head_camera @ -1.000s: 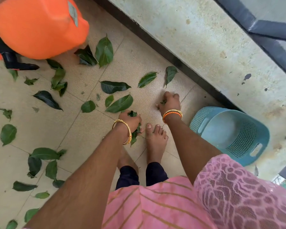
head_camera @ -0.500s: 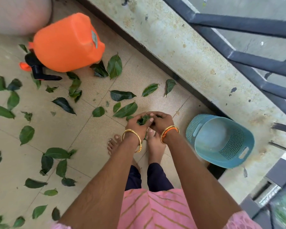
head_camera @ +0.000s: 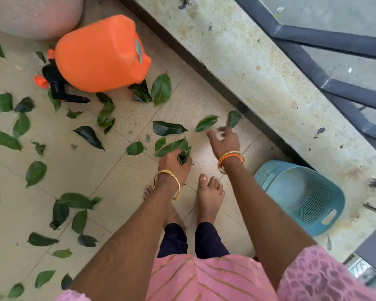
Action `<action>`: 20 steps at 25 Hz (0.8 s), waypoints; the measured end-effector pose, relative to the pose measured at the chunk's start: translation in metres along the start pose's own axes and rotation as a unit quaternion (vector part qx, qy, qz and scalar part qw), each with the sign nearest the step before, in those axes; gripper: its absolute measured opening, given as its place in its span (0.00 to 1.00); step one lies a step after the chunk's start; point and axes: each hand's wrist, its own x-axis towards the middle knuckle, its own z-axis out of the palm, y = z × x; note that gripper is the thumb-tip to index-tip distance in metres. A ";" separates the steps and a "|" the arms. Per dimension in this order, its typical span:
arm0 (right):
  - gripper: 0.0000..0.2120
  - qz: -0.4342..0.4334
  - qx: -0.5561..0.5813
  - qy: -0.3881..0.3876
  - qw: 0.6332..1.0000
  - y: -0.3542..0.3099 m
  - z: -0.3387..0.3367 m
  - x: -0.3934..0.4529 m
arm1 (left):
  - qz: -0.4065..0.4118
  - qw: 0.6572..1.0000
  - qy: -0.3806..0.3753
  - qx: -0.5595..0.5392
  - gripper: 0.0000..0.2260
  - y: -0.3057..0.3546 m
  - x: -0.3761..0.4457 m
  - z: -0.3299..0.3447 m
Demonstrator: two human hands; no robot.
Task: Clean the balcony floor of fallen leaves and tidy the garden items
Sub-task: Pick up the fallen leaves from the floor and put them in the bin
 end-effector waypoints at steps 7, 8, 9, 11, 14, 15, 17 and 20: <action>0.47 -0.040 -0.122 0.058 0.990 -0.002 0.025 0.063 | -0.076 0.994 -0.039 -0.070 0.11 -0.010 0.033 -0.001; 0.40 -0.056 -0.129 0.075 0.987 -0.002 0.032 0.065 | -0.086 0.992 -0.041 -0.084 0.11 -0.012 0.036 0.000; 0.34 -0.063 -0.122 0.094 0.986 -0.002 0.038 0.065 | -0.095 0.990 -0.042 -0.097 0.11 -0.013 0.037 0.000; 0.21 -0.081 -0.108 0.132 0.982 0.002 0.042 0.065 | -0.112 0.987 -0.044 -0.110 0.12 -0.014 0.039 0.000; 0.13 -0.108 -0.109 0.147 0.977 0.012 0.040 0.067 | -0.146 0.975 -0.042 -0.163 0.10 -0.011 0.036 -0.005; 0.11 -0.102 -0.096 0.135 0.981 0.014 0.036 0.067 | -0.153 0.971 -0.041 -0.180 0.10 -0.009 0.035 -0.007; 0.06 -0.071 -0.022 0.099 0.992 0.015 0.029 0.062 | -0.165 0.963 -0.042 -0.209 0.08 -0.006 0.033 -0.011; 0.08 0.006 0.163 -0.046 0.986 0.008 0.015 0.031 | -0.193 0.947 -0.050 -0.251 0.06 -0.002 0.023 -0.015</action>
